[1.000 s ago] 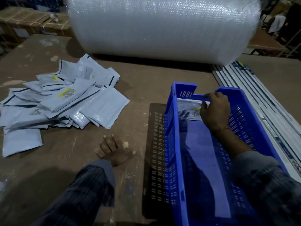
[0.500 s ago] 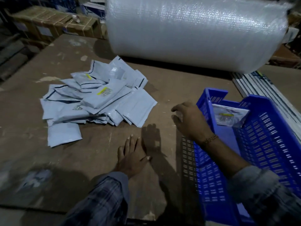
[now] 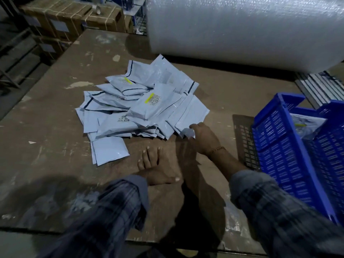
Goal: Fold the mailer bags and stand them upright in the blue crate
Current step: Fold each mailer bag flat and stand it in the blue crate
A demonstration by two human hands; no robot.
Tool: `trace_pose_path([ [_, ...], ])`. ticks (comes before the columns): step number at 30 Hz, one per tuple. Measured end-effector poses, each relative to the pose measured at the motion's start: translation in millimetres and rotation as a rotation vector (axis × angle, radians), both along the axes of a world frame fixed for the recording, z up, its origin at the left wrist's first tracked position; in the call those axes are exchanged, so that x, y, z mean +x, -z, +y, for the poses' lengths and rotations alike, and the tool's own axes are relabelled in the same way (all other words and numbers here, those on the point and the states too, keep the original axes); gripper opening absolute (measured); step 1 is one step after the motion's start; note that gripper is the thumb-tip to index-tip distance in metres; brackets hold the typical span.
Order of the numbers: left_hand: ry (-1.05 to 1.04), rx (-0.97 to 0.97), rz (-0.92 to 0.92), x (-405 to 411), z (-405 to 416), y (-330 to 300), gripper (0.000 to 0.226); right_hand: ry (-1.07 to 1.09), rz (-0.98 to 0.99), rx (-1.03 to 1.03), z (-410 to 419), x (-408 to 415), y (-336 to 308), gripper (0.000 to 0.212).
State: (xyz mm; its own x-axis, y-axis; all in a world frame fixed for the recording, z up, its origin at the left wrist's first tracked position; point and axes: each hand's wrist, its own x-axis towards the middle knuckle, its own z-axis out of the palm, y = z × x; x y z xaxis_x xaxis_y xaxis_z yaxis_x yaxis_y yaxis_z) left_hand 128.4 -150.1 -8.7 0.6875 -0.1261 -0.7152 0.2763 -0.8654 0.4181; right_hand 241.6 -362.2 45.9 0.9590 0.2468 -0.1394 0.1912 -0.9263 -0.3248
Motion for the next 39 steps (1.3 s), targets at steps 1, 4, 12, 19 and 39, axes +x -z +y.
trace_pose_path([
  [1, 0.018, 0.015, 0.032, 3.7, 1.4, -1.6, 0.146, 0.025, -0.026, -0.016, 6.6, 3.1, 6.5, 0.045],
  [4, 0.048, 0.077, 0.059, 9.7, 1.2, -1.5, 0.145, 0.069, -0.102, -0.116, 21.9, 9.4, 21.2, 0.053],
  [12, 0.146, 0.116, 0.116, 18.6, 1.0, -1.5, 0.144, 0.107, -0.188, -0.252, 38.5, 11.6, 31.8, 0.045],
  [19, 0.103, 0.050, 0.154, 22.4, 1.8, 18.4, 0.158, 0.506, -0.360, 0.198, 26.9, -32.6, -2.4, 0.038],
  [39, 0.005, 0.115, -0.910, -40.4, -35.9, 5.4, 0.067, 0.743, -0.135, 0.171, -44.5, -168.3, 33.5, 0.043],
])
